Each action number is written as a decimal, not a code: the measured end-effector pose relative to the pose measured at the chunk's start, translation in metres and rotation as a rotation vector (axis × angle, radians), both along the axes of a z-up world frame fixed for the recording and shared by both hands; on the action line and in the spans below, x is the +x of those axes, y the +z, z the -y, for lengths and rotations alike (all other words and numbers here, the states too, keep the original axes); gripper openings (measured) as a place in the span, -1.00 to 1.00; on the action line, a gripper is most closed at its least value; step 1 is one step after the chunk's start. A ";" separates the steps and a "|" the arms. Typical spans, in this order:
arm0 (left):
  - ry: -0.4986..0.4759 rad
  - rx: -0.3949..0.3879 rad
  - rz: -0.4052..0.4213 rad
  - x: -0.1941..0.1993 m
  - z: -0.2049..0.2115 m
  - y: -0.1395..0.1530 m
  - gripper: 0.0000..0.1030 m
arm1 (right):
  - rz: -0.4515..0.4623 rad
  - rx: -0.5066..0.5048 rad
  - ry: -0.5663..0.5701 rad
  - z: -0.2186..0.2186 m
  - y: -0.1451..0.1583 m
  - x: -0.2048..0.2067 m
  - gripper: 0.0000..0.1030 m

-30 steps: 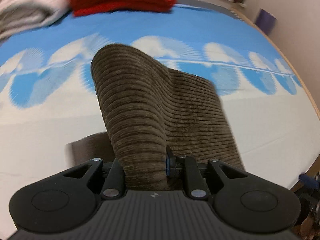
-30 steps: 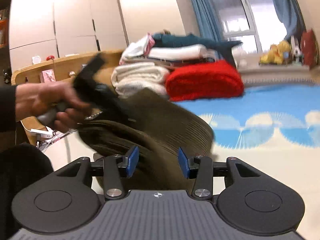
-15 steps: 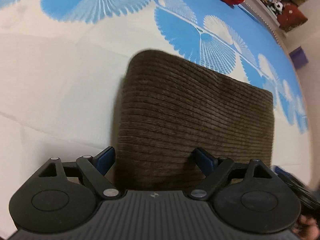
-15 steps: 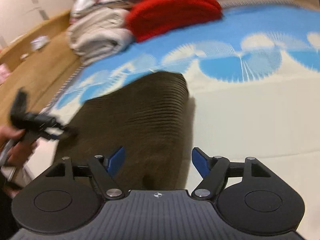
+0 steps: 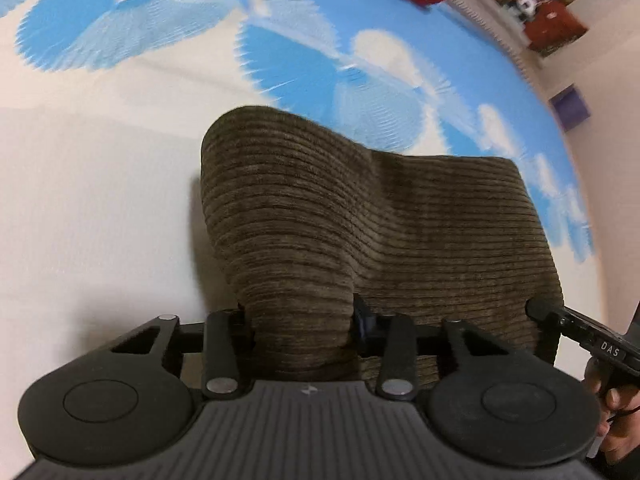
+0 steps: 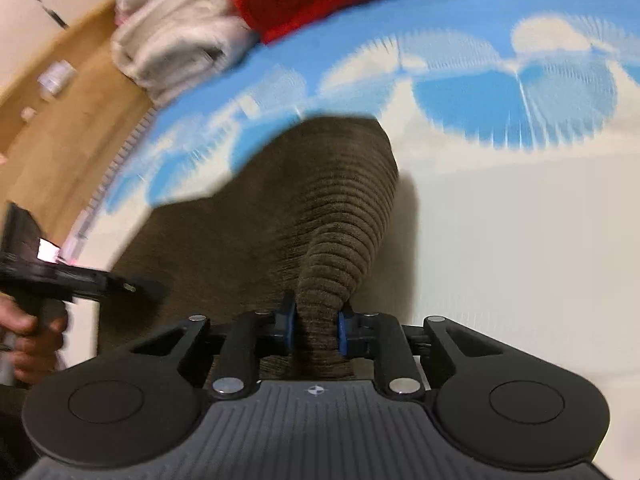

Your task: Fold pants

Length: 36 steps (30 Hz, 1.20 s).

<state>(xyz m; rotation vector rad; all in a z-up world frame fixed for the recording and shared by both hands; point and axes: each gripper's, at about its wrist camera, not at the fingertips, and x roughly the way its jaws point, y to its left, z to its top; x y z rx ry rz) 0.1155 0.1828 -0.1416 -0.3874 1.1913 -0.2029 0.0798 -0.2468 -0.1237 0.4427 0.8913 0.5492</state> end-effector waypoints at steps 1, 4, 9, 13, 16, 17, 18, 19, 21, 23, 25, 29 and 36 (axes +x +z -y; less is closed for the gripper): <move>-0.019 -0.001 0.014 0.006 0.018 0.003 -0.17 | 0.018 -0.004 -0.002 0.012 0.008 0.005 -0.63; -0.057 -0.008 0.034 0.025 0.070 0.007 -0.17 | 0.039 -0.028 -0.027 0.051 0.026 0.011 -0.63; -0.130 -0.056 0.076 0.054 0.163 0.012 -0.17 | 0.035 -0.078 -0.116 0.139 0.042 0.015 -0.63; -0.180 -0.053 0.111 0.069 0.221 0.014 0.06 | 0.019 -0.101 -0.223 0.205 0.038 0.008 -0.62; -0.161 0.120 0.177 0.071 0.241 0.022 0.07 | -0.005 -0.263 -0.358 0.237 0.021 0.006 -0.40; -0.164 0.140 0.200 0.068 0.243 0.026 0.07 | 0.009 -0.330 -0.409 0.243 0.017 0.003 -0.38; -0.170 0.122 0.226 0.064 0.243 0.034 0.06 | 0.028 -0.370 -0.434 0.249 0.015 -0.001 -0.38; -0.185 0.096 0.243 0.061 0.243 0.040 0.02 | 0.036 -0.371 -0.431 0.254 0.013 -0.005 -0.38; -0.290 0.023 0.267 0.052 0.251 0.045 -0.12 | 0.060 -0.330 -0.375 0.254 0.013 -0.011 -0.38; -0.435 0.054 0.233 0.044 0.268 0.032 -0.21 | 0.089 -0.309 -0.237 0.243 0.010 -0.019 -0.38; -0.566 0.277 0.137 0.035 0.290 -0.007 -0.49 | 0.062 -0.310 -0.073 0.227 -0.003 -0.021 -0.39; -0.558 0.301 0.091 0.032 0.289 -0.008 -0.48 | -0.068 -0.501 0.152 0.193 -0.043 -0.022 -0.31; -0.331 0.224 0.110 0.060 0.261 0.003 0.38 | 0.032 -0.340 -0.245 0.236 -0.014 0.024 0.36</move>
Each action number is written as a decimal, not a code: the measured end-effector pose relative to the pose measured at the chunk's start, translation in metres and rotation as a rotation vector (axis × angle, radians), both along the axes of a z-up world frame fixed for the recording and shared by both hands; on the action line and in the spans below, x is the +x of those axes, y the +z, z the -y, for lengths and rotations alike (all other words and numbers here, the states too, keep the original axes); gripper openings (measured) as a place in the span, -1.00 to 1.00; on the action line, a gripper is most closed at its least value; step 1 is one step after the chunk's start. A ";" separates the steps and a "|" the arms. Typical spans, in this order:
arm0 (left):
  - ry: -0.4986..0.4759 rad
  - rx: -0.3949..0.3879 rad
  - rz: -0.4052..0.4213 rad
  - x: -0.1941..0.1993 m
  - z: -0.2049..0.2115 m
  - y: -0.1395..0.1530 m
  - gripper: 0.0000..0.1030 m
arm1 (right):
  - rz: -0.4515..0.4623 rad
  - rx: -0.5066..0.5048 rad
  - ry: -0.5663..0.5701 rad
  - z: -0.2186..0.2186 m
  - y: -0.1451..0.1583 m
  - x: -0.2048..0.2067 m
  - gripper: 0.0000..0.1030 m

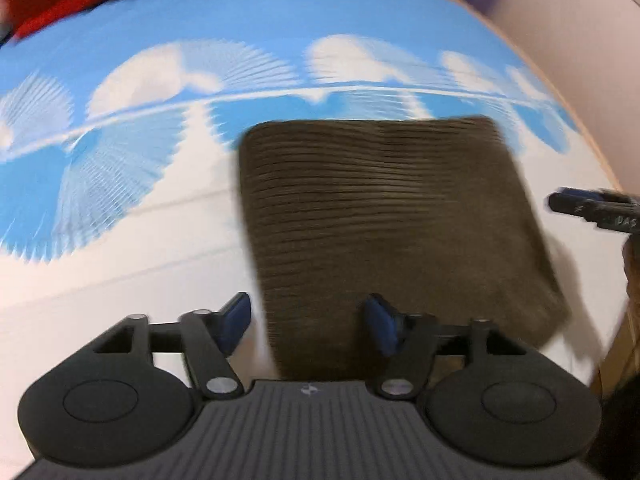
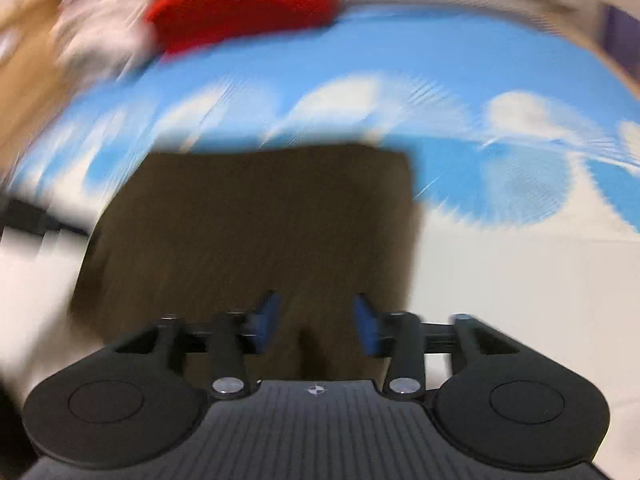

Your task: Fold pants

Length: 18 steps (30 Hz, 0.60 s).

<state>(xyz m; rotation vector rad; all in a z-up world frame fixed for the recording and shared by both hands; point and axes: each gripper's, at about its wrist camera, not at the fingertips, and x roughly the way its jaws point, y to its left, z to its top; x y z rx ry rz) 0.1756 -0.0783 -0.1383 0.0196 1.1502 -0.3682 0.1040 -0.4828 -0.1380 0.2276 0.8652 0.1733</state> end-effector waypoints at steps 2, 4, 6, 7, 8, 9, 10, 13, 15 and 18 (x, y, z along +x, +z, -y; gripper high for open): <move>0.119 -0.089 -0.042 0.011 -0.015 -0.004 0.54 | -0.033 0.032 -0.101 0.012 -0.012 0.024 0.46; 0.246 -0.213 -0.073 0.021 -0.030 -0.009 0.62 | -0.096 0.084 -0.150 0.023 -0.030 0.040 0.46; 0.289 -0.276 -0.114 0.029 -0.032 -0.018 0.62 | -0.156 0.160 -0.176 0.028 -0.048 0.055 0.46; 0.299 -0.286 -0.136 0.033 -0.030 -0.025 0.62 | -0.180 0.191 -0.180 0.029 -0.055 0.058 0.46; 0.305 -0.285 -0.152 0.036 -0.027 -0.030 0.62 | -0.208 0.231 -0.179 0.030 -0.063 0.064 0.46; 0.306 -0.284 -0.169 0.038 -0.026 -0.037 0.61 | -0.218 0.254 -0.174 0.028 -0.065 0.067 0.45; 0.308 -0.289 -0.184 0.041 -0.023 -0.044 0.57 | -0.212 0.269 -0.161 0.027 -0.065 0.071 0.39; 0.316 -0.349 -0.149 0.045 -0.023 -0.042 -0.13 | -0.159 0.220 -0.122 0.009 -0.046 0.078 -0.32; 0.286 -0.377 -0.068 0.045 -0.020 -0.030 -0.33 | -0.077 0.197 -0.134 0.010 -0.024 0.079 -0.58; 0.243 -0.327 -0.033 0.046 -0.013 -0.030 -0.21 | 0.025 0.210 -0.196 0.021 -0.008 0.081 -0.57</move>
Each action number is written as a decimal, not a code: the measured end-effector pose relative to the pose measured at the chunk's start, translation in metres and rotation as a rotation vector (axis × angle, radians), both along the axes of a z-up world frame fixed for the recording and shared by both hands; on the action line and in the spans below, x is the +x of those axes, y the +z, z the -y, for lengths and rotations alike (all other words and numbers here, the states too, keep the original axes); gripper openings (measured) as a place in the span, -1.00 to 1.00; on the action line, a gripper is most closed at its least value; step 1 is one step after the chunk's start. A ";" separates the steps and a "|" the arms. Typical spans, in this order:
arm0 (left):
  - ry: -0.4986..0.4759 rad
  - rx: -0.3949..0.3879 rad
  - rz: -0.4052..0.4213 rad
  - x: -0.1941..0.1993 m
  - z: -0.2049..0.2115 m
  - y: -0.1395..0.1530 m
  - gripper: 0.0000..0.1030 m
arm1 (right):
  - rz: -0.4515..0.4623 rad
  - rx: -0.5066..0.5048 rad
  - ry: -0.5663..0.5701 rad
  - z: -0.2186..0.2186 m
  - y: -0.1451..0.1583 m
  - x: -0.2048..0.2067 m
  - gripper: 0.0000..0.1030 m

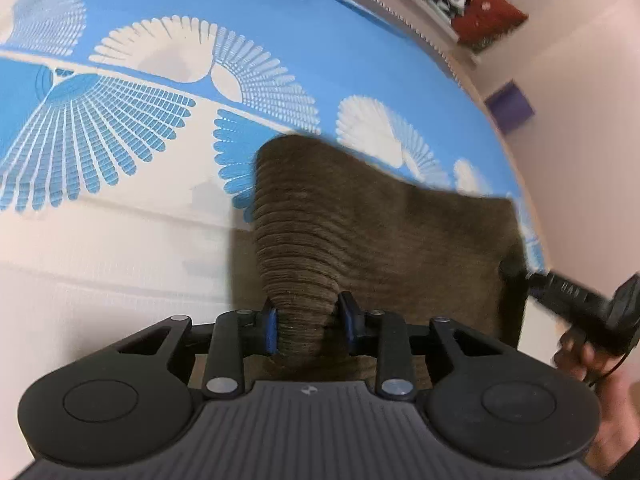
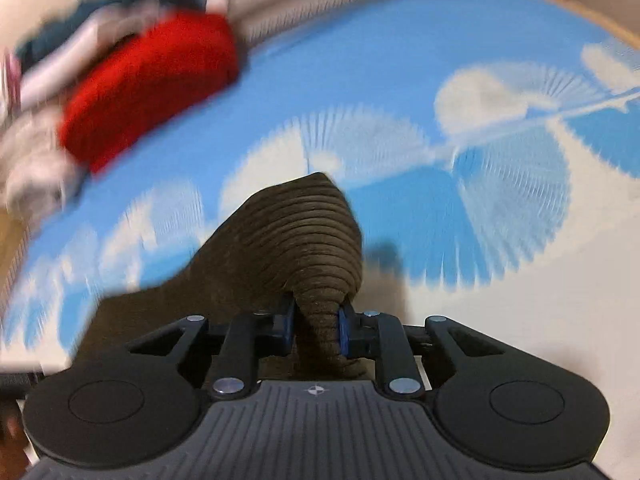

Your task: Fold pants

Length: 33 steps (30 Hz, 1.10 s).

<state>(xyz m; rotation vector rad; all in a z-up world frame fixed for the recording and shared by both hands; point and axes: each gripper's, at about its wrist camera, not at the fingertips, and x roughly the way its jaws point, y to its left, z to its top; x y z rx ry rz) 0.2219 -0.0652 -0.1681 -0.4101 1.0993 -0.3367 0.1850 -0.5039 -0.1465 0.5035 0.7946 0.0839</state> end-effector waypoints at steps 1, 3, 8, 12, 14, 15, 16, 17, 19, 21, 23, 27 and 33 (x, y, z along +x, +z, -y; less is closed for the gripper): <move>0.006 0.021 -0.009 0.002 0.001 -0.001 -0.01 | 0.005 -0.051 0.003 -0.002 -0.002 0.002 -0.54; 0.077 0.058 0.006 0.004 -0.008 0.007 0.02 | -0.060 -0.158 -0.012 -0.005 -0.013 0.004 -0.45; 0.033 0.133 0.271 -0.009 -0.007 0.058 -0.27 | -0.024 -0.269 -0.080 0.007 0.001 -0.016 -0.44; -0.159 0.211 0.132 -0.006 0.024 0.023 -0.51 | 0.013 -0.220 0.121 -0.001 0.007 -0.037 -0.42; -0.200 0.357 0.145 -0.016 0.042 0.014 -0.49 | -0.047 -0.222 0.295 -0.014 -0.006 -0.046 -0.34; -0.211 0.387 0.177 -0.021 0.049 0.022 -0.50 | -0.088 -0.263 0.355 -0.022 -0.015 -0.050 -0.33; -0.215 0.394 0.205 -0.026 0.055 0.031 -0.50 | -0.120 -0.329 0.397 -0.028 -0.024 -0.055 -0.33; -0.219 0.368 0.231 -0.032 0.057 0.040 -0.50 | -0.127 -0.400 0.417 -0.032 -0.028 -0.061 -0.33; -0.255 0.315 0.233 -0.043 0.060 0.041 -0.49 | -0.116 -0.412 0.377 -0.025 -0.026 -0.067 -0.27; -0.329 0.413 0.153 -0.046 0.073 0.018 -0.48 | -0.148 -0.331 0.282 -0.008 -0.027 -0.071 -0.13; -0.358 0.476 0.203 -0.055 0.080 0.014 -0.48 | -0.197 -0.297 0.229 0.001 -0.034 -0.076 0.03; -0.300 0.454 0.191 -0.059 0.079 0.020 -0.44 | -0.242 -0.212 0.174 0.013 -0.045 -0.082 0.28; -0.321 0.499 0.192 -0.078 0.088 0.035 -0.38 | -0.291 -0.060 0.087 0.027 -0.052 -0.087 0.23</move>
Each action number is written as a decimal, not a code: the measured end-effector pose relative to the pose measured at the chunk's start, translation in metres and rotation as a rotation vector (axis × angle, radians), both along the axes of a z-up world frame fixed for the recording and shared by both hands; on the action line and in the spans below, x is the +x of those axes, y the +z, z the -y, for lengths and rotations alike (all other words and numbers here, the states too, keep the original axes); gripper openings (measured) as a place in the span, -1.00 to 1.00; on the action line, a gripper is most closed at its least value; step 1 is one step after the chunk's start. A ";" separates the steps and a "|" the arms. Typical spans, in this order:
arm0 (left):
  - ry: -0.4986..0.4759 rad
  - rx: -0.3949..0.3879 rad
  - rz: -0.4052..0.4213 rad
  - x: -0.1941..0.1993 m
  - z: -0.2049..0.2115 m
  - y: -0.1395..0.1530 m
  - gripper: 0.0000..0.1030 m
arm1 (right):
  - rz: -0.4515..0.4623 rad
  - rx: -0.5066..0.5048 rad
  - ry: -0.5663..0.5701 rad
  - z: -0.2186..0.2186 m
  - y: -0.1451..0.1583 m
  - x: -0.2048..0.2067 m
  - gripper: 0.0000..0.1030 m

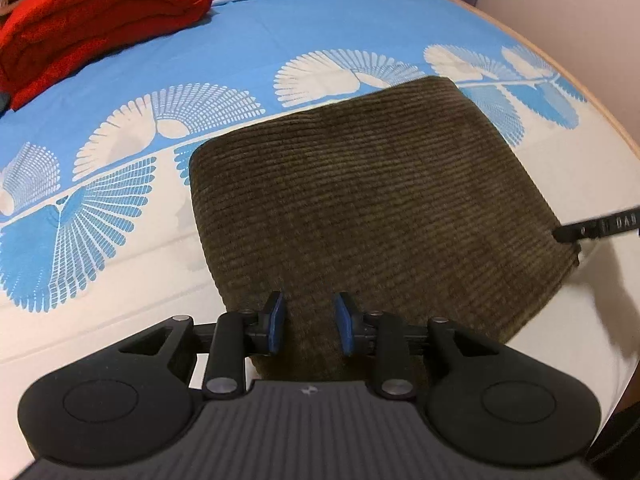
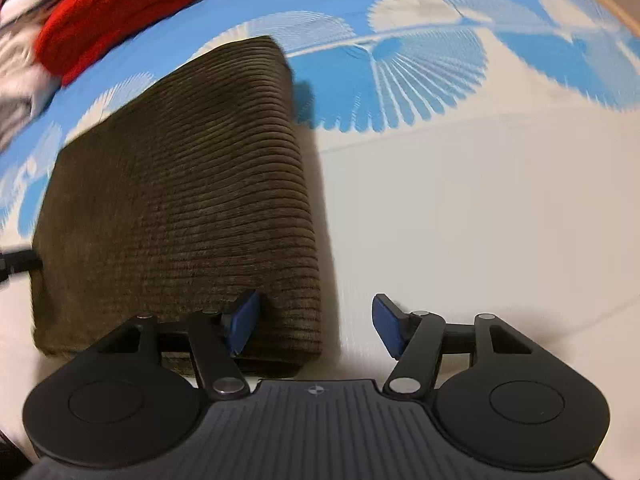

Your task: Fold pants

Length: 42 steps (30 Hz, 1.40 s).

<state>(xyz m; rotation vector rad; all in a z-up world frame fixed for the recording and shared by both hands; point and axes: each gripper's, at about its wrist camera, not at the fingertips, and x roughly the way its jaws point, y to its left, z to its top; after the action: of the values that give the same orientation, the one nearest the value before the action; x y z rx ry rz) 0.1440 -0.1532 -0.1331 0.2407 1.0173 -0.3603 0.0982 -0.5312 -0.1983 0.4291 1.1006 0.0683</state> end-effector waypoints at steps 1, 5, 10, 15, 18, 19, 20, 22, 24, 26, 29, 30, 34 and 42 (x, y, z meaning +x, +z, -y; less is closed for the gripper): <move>-0.013 0.004 0.004 -0.002 0.002 0.002 -0.38 | -0.003 0.003 -0.005 0.002 0.000 0.001 0.22; -0.013 -0.024 0.034 -0.005 0.000 0.011 -0.32 | 0.028 -0.001 -0.006 0.000 0.012 0.004 0.20; -0.002 -0.032 0.032 -0.006 -0.003 0.012 -0.32 | 0.020 0.076 -0.033 0.006 0.003 0.008 0.33; -0.003 -0.037 0.032 -0.005 -0.006 0.015 -0.32 | 0.004 0.087 0.021 -0.001 -0.005 0.013 -0.03; 0.004 -0.049 0.035 -0.003 -0.008 0.017 -0.32 | 0.023 0.087 0.073 -0.006 0.002 0.012 -0.51; 0.005 -0.054 0.038 -0.003 -0.009 0.019 -0.32 | 0.025 0.079 0.095 -0.009 0.004 0.011 -0.55; 0.008 -0.057 0.038 -0.003 -0.009 0.019 -0.32 | 0.018 0.091 0.103 -0.010 0.004 0.009 -0.62; 0.010 -0.062 0.045 -0.004 -0.010 0.023 -0.32 | -0.003 0.119 0.122 -0.009 0.003 0.005 -0.66; 0.013 -0.072 0.041 -0.006 -0.012 0.025 -0.32 | -0.019 0.119 0.166 -0.014 0.003 0.003 -0.67; 0.012 -0.066 0.030 -0.009 -0.015 0.025 -0.32 | -0.020 0.103 0.189 -0.019 0.006 -0.002 -0.67; 0.027 -0.017 -0.059 -0.007 -0.020 0.006 -0.32 | -0.008 0.087 0.114 -0.014 0.013 -0.006 -0.58; 0.037 0.041 -0.131 -0.006 -0.023 -0.010 -0.32 | 0.004 0.071 0.087 -0.012 0.017 -0.009 -0.57; 0.047 0.118 -0.154 -0.013 -0.029 -0.014 -0.25 | 0.145 -0.158 0.018 -0.017 0.056 -0.026 -0.54; 0.154 -0.011 0.209 -0.099 -0.038 0.101 0.73 | 0.477 -0.295 -0.110 -0.052 0.149 -0.122 0.86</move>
<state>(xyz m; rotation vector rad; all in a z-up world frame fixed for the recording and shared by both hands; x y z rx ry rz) 0.0453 -0.1156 -0.0316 0.1840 0.8215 -0.1962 -0.0241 -0.4794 -0.0495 0.1912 0.6021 -0.0855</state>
